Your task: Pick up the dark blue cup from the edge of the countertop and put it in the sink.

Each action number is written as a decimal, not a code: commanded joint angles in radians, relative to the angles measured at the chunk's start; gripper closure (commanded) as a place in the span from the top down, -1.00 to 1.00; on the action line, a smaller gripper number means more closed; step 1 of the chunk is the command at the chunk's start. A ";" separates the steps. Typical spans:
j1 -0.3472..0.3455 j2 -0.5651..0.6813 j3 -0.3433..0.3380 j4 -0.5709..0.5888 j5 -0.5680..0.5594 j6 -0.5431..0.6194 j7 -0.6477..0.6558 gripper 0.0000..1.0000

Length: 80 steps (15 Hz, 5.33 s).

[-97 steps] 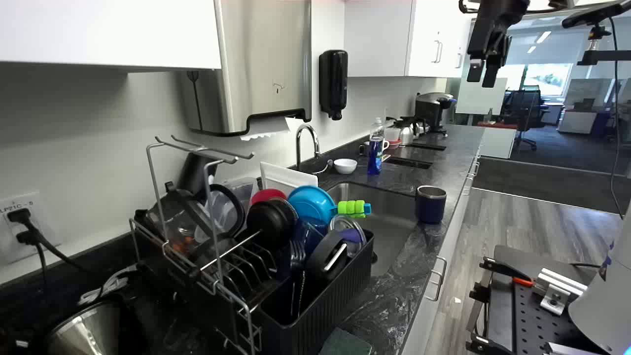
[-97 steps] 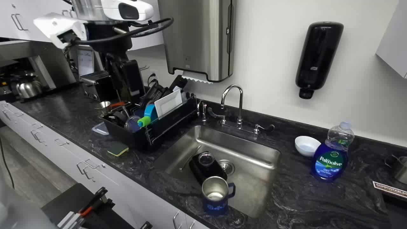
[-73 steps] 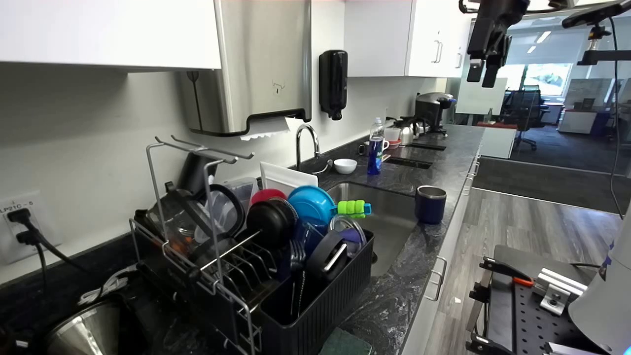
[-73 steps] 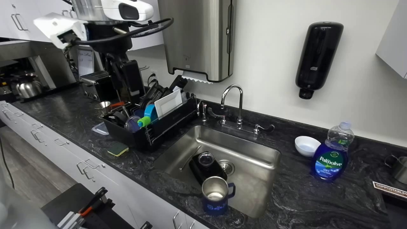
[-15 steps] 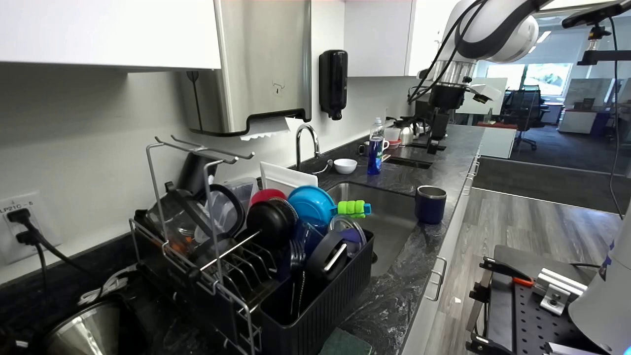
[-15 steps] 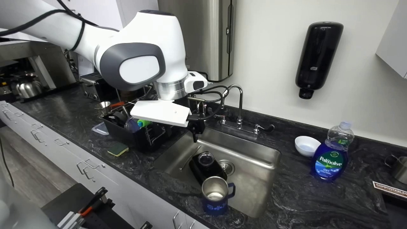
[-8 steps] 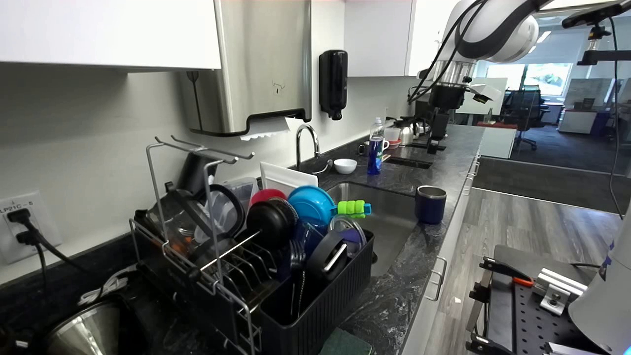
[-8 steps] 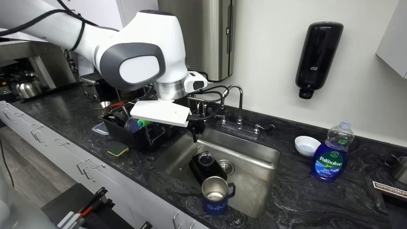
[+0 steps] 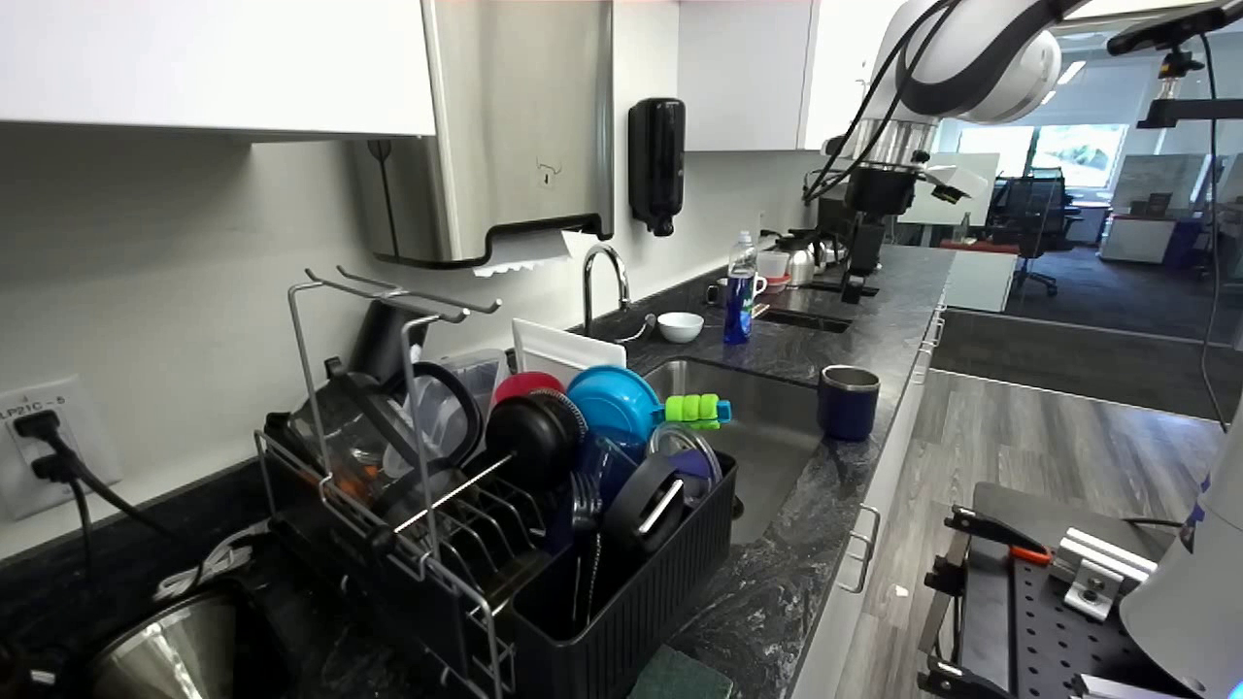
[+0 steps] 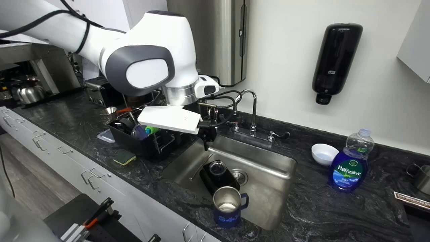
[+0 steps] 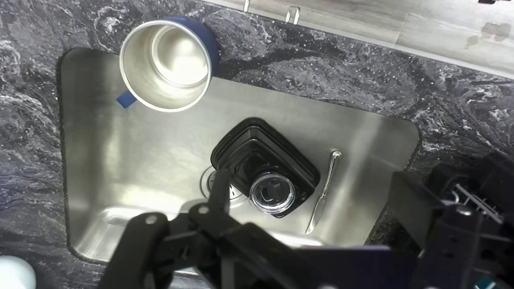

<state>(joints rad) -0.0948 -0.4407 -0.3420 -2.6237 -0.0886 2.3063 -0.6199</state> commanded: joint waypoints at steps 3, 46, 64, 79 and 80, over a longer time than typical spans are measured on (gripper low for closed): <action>-0.009 0.015 0.013 -0.006 0.014 0.020 -0.001 1.00; -0.189 0.601 0.047 0.146 0.273 0.323 -0.258 1.00; -0.192 0.587 0.099 0.087 0.245 0.317 -0.189 1.00; -0.186 0.574 0.095 0.032 0.175 0.437 -0.155 -0.98; -0.184 0.571 0.095 0.028 0.160 0.447 -0.143 -1.00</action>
<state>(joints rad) -0.2644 0.1496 -0.2605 -2.5672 0.1195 2.7083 -0.8011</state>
